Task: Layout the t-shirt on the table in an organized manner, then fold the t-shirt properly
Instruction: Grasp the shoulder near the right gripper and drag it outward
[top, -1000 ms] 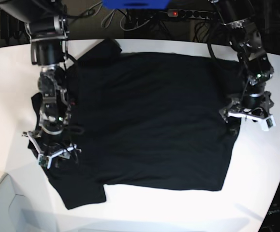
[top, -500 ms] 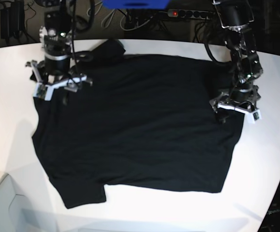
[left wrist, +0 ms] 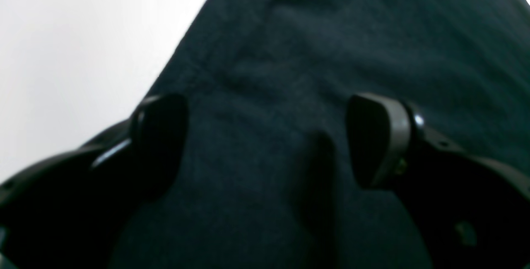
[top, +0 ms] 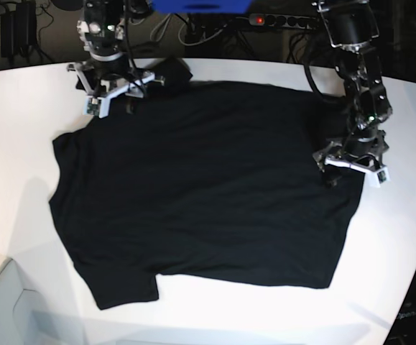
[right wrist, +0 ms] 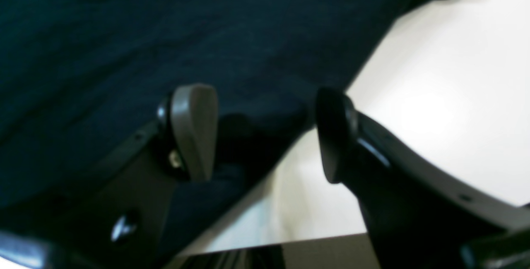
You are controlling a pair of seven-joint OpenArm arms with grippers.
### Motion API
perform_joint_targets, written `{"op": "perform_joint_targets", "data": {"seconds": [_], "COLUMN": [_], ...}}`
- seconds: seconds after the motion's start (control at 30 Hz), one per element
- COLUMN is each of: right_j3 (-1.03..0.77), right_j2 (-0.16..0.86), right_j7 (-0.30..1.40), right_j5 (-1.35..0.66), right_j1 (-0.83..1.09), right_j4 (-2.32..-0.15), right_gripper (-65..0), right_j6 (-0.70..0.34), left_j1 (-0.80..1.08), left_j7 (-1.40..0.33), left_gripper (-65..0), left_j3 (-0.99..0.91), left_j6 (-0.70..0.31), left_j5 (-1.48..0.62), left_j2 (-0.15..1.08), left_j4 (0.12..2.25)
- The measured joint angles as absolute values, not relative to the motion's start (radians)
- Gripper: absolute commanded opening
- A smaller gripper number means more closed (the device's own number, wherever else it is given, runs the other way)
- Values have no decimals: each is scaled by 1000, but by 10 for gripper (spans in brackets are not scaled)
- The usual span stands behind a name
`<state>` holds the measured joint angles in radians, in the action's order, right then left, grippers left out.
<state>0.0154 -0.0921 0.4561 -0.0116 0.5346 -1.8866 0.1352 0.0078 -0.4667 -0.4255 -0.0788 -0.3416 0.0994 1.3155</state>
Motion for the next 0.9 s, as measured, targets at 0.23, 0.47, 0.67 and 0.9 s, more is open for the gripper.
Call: {"op": "perform_joint_targets", "data": {"seconds": [0.23,0.47,0.67,0.9], "right_j3": [-16,-12,-12,141], "right_j2": [-108,-114,-117,-22], "right_j7": [463,460,488,604], "right_j5": [-8,-4,-11,144], "right_j1": [468,441,429,324], "right_j4": [-1807,-1745,-1790,-1818], "right_gripper": [-269,-341,-650,-650], "right_j6": [143,142,142,143], "left_j1": [10,22,36,78], "left_j7": [-463,-451,-443,-450], "left_gripper": [-65,-65,-66,-66], "left_j3": [-427,-425,-425,-424], "left_j6": [-79,-82,-83,-83], "left_j5": [-342,-342,-343,-342], "left_j2": [99,100,99,99], "left_j4": [1316,1317,1324,1367]}}
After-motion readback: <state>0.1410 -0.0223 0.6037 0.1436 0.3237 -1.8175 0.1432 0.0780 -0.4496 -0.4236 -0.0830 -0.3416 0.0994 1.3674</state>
